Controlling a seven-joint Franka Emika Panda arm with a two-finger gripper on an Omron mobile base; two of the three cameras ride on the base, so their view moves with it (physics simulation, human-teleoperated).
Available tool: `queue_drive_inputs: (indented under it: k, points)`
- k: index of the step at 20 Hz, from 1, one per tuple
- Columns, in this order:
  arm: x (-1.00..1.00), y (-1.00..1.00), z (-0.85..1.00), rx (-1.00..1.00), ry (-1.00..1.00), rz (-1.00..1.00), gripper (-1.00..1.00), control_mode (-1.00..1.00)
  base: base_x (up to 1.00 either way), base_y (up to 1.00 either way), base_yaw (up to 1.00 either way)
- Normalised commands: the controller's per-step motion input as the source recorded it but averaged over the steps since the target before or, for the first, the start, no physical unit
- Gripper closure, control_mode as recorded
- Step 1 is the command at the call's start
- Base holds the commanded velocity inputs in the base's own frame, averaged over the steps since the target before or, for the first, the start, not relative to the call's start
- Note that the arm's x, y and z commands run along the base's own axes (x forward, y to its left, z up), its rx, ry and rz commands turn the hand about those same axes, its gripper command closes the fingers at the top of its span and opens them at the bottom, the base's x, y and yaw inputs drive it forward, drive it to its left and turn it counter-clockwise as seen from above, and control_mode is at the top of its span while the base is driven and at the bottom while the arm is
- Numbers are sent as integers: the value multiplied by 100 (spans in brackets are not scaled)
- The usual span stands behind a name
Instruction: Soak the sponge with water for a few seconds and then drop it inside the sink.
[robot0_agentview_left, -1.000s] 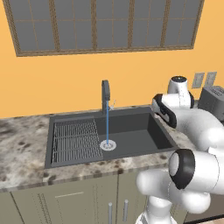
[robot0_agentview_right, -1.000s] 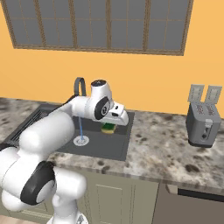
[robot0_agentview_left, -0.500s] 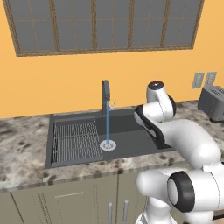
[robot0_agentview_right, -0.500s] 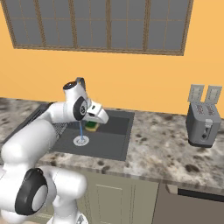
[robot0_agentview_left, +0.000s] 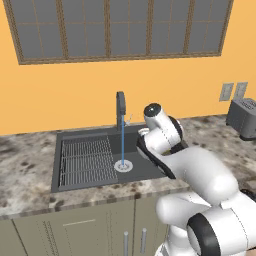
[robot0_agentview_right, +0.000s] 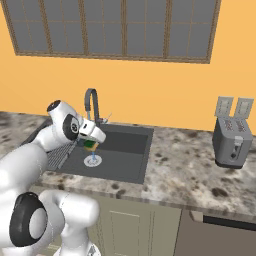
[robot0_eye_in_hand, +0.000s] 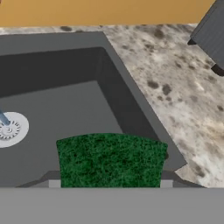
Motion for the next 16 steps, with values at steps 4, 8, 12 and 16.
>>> queue_drive_inputs:
  k: [4, 8, 12, 16]
  points:
    - [20, 32, 0, -9, -2, -8, 100, -100, 0, 0, 0]
    - [25, 18, 0, -6, -6, -6, 100, -100, 0, 0, 0]
    - [16, 4, 0, -1, -8, 0, 100, -100, 0, 0, 0]
    - [0, 1, 0, 0, -11, 1, 100, -100, 0, 0, 0]
